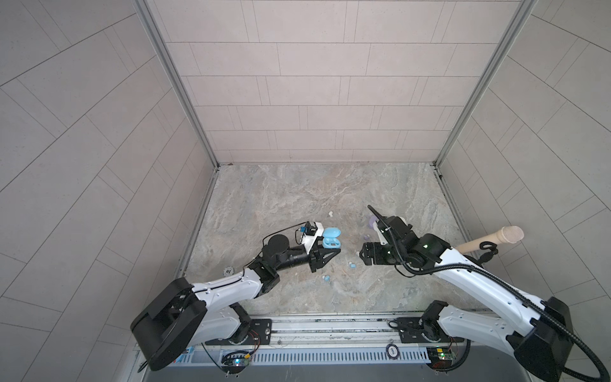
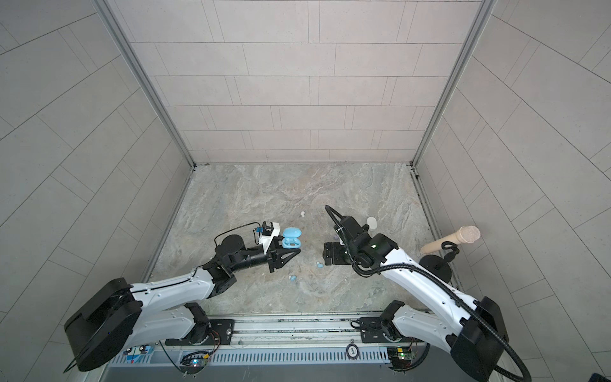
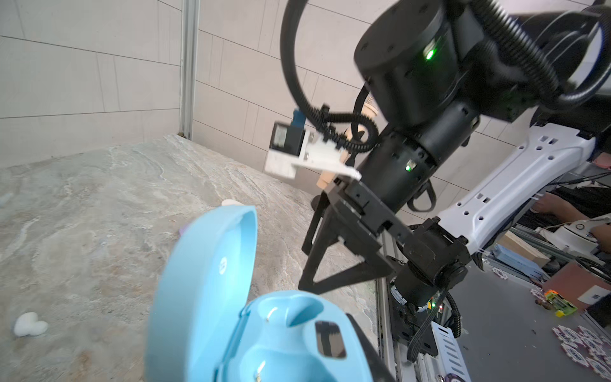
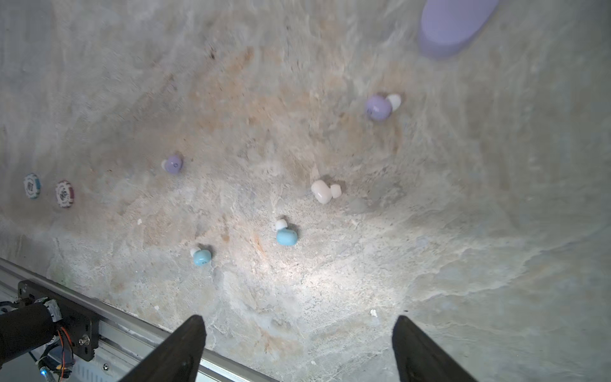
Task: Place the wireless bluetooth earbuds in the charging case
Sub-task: 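Move the right gripper over the light-blue earbuds while the left holds the case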
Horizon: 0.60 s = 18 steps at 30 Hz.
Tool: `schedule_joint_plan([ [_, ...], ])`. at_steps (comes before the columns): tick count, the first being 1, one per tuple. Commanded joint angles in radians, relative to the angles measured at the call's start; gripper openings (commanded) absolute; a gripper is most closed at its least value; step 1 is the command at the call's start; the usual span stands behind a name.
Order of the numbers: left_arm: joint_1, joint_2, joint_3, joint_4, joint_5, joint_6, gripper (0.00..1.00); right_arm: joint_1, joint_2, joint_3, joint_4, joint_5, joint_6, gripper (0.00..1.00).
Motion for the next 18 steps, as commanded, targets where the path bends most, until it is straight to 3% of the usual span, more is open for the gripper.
schedule_joint_plan([
  [1, 0.051, -0.047, -0.013, 0.01, -0.053, -0.007, 0.0, 0.049, 0.059, 0.003, 0.1, -0.069, 0.135, 0.87],
  [7, 0.081, -0.091, 0.011, -0.056, -0.071, 0.017, 0.0, 0.123, 0.208, -0.059, 0.261, -0.11, 0.26, 0.82],
  [18, 0.085, -0.125, 0.014, -0.091, -0.075, 0.027, 0.0, 0.124, 0.389, -0.046, 0.349, -0.094, 0.269, 0.81],
])
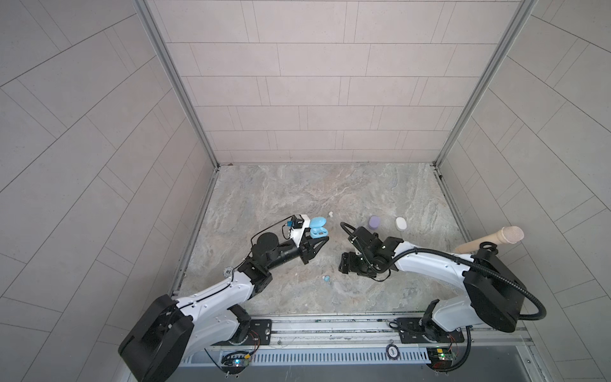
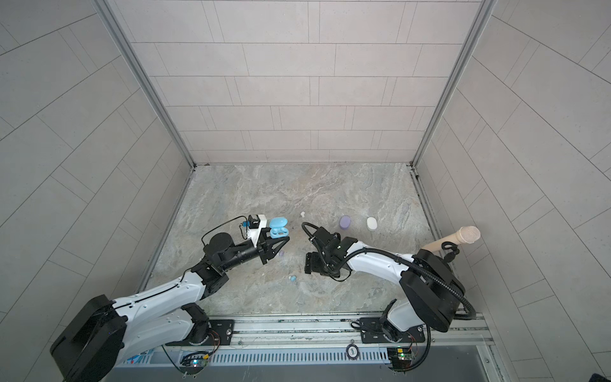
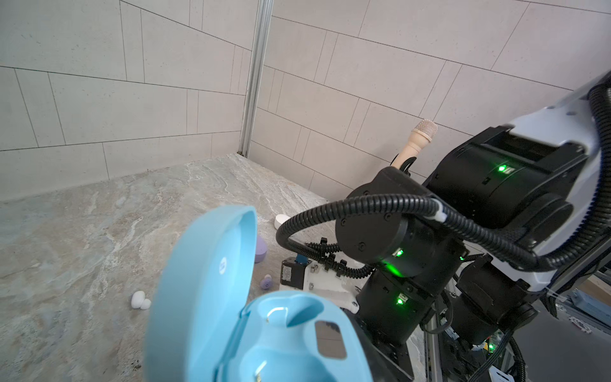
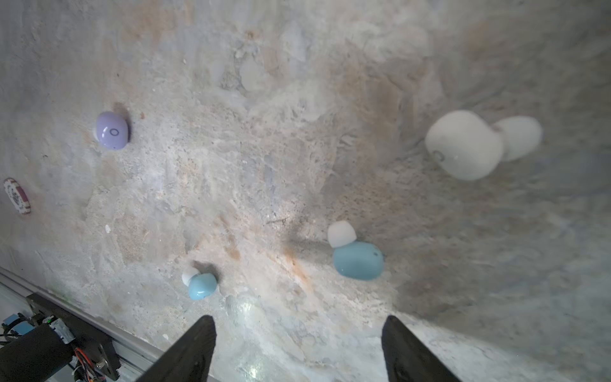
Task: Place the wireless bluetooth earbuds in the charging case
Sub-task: 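Move the right gripper over the light-blue earbuds while the left holds the case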
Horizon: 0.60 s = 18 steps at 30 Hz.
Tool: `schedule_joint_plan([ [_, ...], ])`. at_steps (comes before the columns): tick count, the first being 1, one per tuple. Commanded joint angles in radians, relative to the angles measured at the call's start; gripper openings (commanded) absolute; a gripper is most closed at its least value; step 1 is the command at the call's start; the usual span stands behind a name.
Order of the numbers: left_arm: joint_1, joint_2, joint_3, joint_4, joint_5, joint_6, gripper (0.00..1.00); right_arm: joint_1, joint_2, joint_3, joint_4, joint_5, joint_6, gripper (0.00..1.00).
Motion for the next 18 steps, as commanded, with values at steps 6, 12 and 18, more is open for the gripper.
schedule_joint_plan([
  [6, 0.006, -0.027, 0.015, -0.014, -0.006, 0.022, 0.0, -0.018, 0.067, 0.008, 0.049, 0.04, 0.029, 0.81],
  [12, 0.006, -0.024, 0.01, -0.014, -0.009, 0.025, 0.0, -0.032, 0.08, 0.025, 0.04, 0.049, 0.015, 0.81],
  [18, 0.006, -0.019, 0.011, -0.012, -0.006, 0.023, 0.0, -0.032, 0.095, 0.028, 0.023, 0.057, 0.005, 0.8],
])
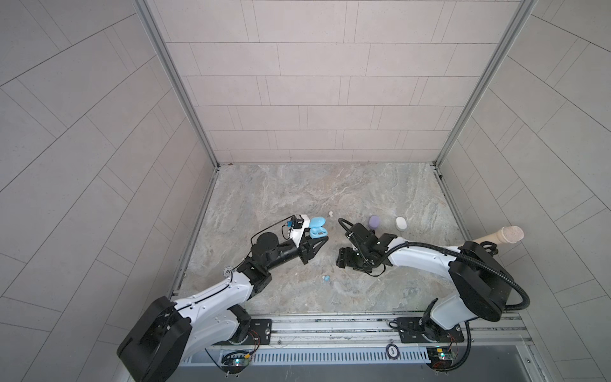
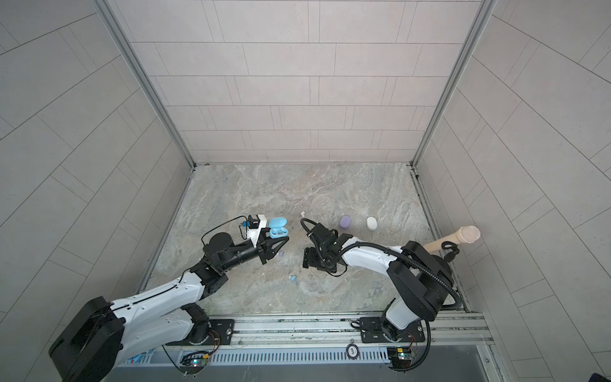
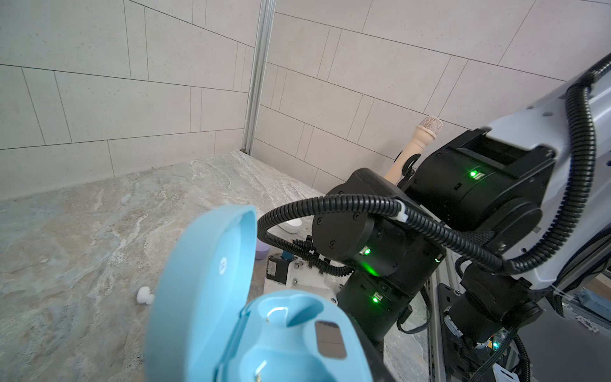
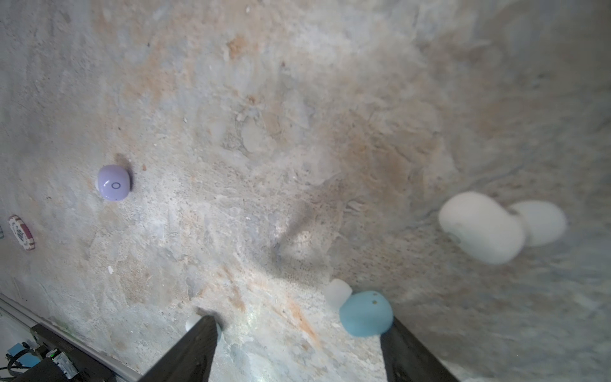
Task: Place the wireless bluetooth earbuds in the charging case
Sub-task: 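Move the right gripper over the light-blue earbuds while the left holds the case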
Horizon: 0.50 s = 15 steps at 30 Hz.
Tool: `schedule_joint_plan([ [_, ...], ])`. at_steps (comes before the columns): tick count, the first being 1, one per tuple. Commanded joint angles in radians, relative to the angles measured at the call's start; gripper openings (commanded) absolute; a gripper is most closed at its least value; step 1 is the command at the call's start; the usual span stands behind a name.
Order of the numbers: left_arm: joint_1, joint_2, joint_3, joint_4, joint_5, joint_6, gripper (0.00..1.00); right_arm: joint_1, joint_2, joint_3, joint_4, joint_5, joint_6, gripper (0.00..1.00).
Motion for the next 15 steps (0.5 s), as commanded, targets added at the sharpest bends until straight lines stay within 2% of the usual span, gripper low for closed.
schedule_joint_plan([
  [1, 0.006, -0.006, 0.011, 0.018, 0.004, 0.012, 0.0, -0.004, 0.022, -0.004, -0.039, 0.045, -0.001, 0.8],
  [10, 0.006, -0.008, 0.013, 0.014, 0.01, 0.009, 0.0, -0.021, -0.004, -0.015, -0.065, 0.093, 0.001, 0.8],
  [15, 0.006, -0.009, 0.013, 0.013, 0.01, 0.009, 0.0, -0.024, 0.02, -0.007, -0.039, 0.062, -0.006, 0.8],
])
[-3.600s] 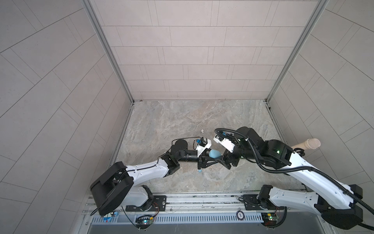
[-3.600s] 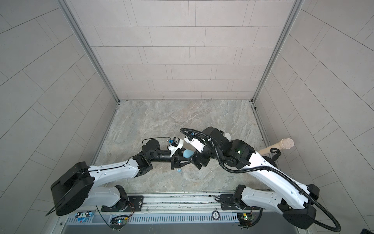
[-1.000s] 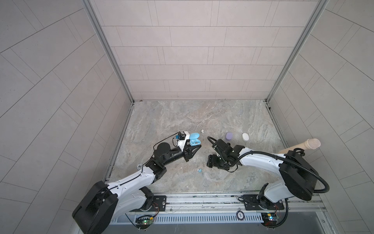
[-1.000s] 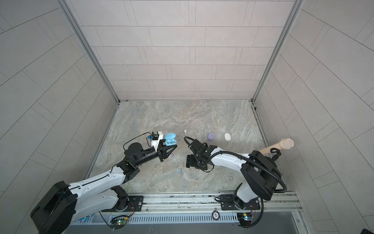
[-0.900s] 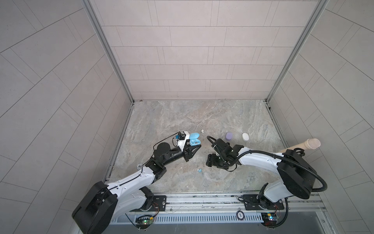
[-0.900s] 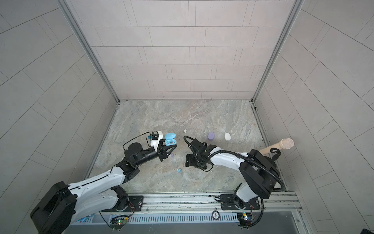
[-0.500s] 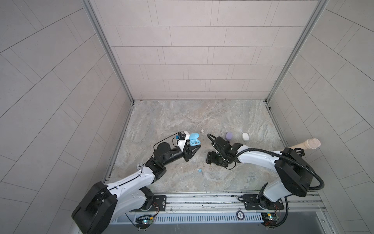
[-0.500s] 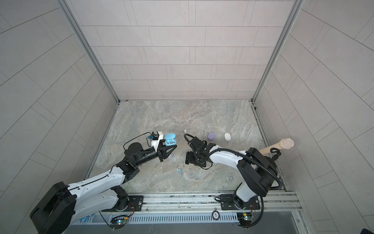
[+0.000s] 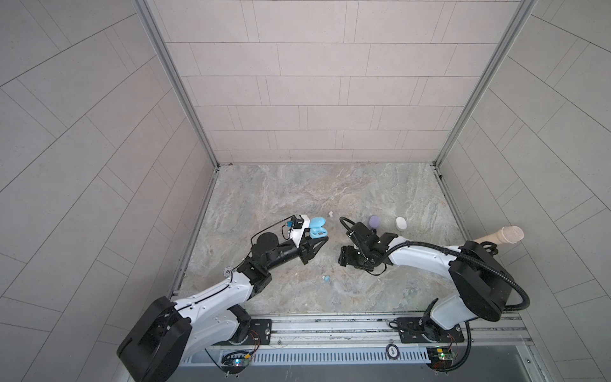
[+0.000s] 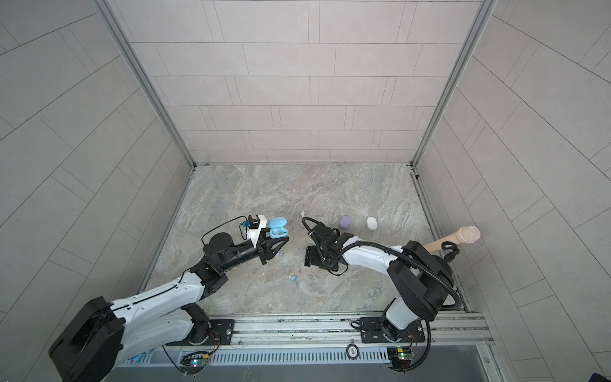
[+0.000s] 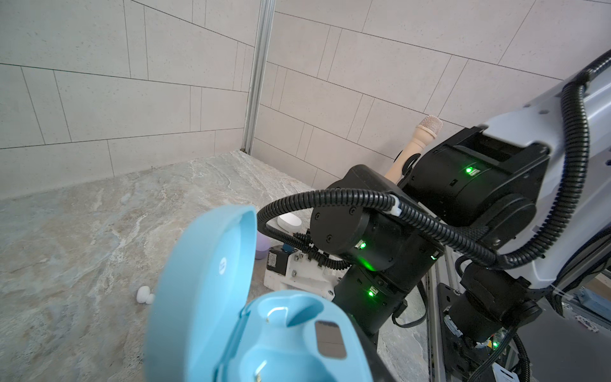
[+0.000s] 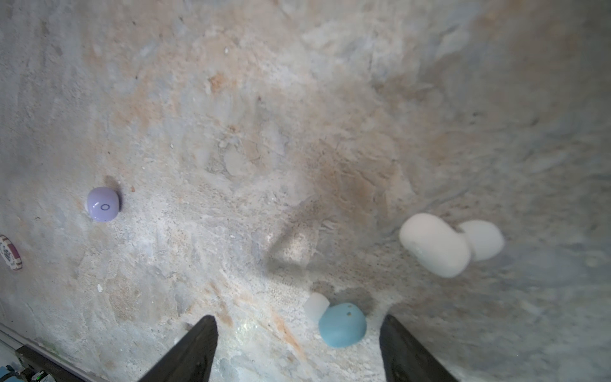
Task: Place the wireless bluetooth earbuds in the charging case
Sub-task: 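Move the right gripper over the light-blue earbuds while the left holds the case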
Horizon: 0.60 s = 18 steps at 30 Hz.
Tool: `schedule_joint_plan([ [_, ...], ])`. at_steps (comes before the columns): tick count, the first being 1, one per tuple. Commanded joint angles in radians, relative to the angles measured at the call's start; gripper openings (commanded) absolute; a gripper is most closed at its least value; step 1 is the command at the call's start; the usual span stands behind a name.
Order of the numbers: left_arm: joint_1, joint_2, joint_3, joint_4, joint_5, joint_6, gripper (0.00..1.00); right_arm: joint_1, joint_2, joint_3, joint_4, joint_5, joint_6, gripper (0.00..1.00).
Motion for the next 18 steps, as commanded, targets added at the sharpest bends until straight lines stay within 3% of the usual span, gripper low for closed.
schedule_joint_plan([
  [1, 0.006, -0.009, 0.014, 0.014, 0.009, 0.009, 0.0, -0.003, 0.028, -0.004, -0.029, 0.016, -0.002, 0.8],
  [18, 0.006, -0.023, 0.002, 0.011, 0.004, 0.011, 0.0, 0.014, 0.033, 0.042, 0.027, -0.08, 0.002, 0.8],
])
